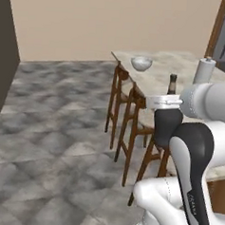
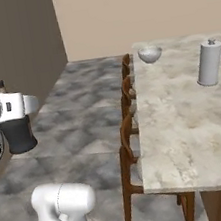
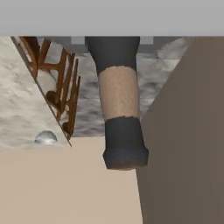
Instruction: There is a bowl on the dining counter. Grab a lemon wedge from the fridge and place it in the bowl. Then get the liquor bottle and glass cup from the cabinet and place them next to the bowl.
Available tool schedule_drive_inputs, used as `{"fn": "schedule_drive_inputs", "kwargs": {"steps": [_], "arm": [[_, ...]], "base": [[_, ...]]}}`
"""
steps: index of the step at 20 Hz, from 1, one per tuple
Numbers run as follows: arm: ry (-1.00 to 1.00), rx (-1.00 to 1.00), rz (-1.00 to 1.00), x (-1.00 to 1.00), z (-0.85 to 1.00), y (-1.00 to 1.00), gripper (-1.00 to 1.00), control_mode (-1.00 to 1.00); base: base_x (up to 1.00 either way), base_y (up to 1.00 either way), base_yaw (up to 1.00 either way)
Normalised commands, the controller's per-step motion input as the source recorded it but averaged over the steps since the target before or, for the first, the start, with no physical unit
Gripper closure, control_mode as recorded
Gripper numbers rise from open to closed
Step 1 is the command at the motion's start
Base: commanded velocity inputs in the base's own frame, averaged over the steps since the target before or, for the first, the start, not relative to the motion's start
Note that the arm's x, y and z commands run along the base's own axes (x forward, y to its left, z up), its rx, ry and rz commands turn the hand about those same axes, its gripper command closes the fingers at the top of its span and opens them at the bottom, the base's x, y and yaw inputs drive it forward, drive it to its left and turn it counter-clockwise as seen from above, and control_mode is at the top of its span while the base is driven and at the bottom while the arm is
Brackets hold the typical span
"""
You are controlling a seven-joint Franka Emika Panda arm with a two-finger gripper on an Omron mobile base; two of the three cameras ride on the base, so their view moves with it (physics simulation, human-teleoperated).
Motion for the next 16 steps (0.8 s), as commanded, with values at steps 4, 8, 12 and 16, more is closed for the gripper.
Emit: {"fn": "schedule_drive_inputs", "kwargs": {"steps": [4, 8, 12, 16], "arm": [[0.00, 0.00, 0.00, 0.00, 0.00, 0.00, 1.00, 1.00], [0.00, 0.00, 0.00, 0.00, 0.00, 0.00, 1.00, 1.00], [0.00, 0.00, 0.00, 0.00, 0.00, 0.00, 1.00, 1.00], [0.00, 0.00, 0.00, 0.00, 0.00, 0.00, 1.00, 1.00]], "base": [[0.61, 0.56, -0.61], [0.48, 0.89, -0.46], [0.41, 1.00, -0.38], [0.33, 1.00, -0.37]]}}
